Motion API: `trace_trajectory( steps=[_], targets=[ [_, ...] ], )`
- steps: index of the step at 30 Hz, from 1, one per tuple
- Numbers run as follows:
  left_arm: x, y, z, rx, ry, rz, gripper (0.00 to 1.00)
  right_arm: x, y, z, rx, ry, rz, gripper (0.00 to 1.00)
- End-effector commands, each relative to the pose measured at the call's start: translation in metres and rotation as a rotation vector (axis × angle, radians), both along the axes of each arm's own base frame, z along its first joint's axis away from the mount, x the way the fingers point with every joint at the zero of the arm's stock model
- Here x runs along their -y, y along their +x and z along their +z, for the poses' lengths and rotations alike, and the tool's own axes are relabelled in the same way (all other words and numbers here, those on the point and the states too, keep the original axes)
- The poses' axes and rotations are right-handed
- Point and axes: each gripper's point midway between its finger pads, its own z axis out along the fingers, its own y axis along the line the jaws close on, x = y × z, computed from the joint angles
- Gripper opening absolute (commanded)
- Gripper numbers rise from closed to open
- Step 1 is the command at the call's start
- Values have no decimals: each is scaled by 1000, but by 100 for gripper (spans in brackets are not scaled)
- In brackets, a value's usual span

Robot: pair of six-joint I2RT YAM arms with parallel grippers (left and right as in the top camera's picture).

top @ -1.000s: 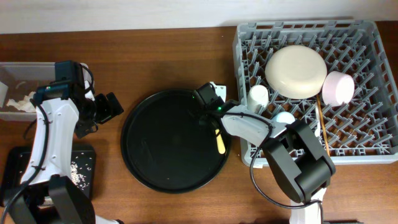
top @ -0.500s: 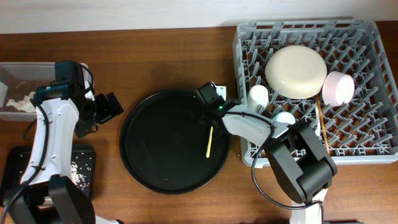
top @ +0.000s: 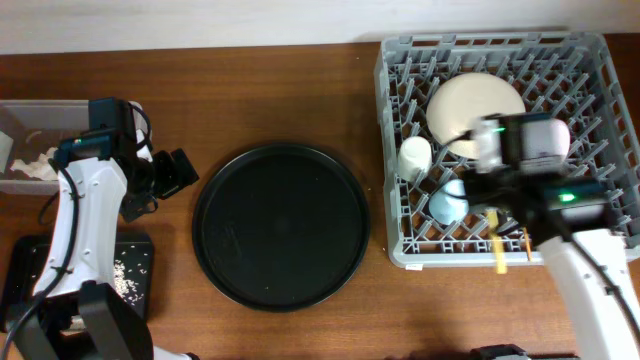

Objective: Sort waste into correct bins and load items into the dishwasher rack
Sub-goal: 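Carry the yellow knife into the rack's front right and lower it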

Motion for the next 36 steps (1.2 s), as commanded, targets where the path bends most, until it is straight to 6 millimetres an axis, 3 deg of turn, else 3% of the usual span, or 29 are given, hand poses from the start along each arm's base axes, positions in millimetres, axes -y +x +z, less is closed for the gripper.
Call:
trace_trajectory(
  steps=[1, 3, 8, 11, 17, 21, 23, 26, 28, 30, 32, 34, 36],
  targets=[
    [1, 2, 5, 15, -5, 2, 99, 61, -2, -16, -70, -49, -90, 4],
    [0, 2, 5, 15, -5, 2, 99, 89, 6, -38, -118, -16, -172, 4],
    [0, 2, 5, 15, -5, 2, 99, 104, 33, -115, -301, -32, -93, 4],
    [0, 2, 5, 15, -5, 2, 99, 113, 41, -135, -327, -60, -106, 4],
    [0, 2, 5, 15, -5, 2, 99, 119, 67, -127, -215, -84, -113, 4],
    [0, 2, 5, 15, -5, 2, 99, 118, 70, -126, -203, -75, -108, 5],
    [1, 2, 5, 15, -5, 2, 99, 117, 71, -126, -201, -70, -109, 21],
    [0, 2, 5, 15, -5, 2, 99, 112, 76, -125, -178, -38, -92, 30],
    [0, 2, 5, 15, -5, 2, 99, 109, 79, -124, -164, -23, -84, 30],
    [1, 2, 5, 15, -5, 2, 99, 101, 88, -111, -111, 38, -95, 30],
    [0, 2, 5, 15, -5, 2, 99, 99, 96, -78, -38, 79, -145, 30],
    [0, 2, 5, 15, -5, 2, 99, 89, 81, -34, -16, 100, -129, 30],
    [0, 2, 5, 15, -5, 2, 99, 88, 53, -21, -70, 95, -162, 25]
  ],
)
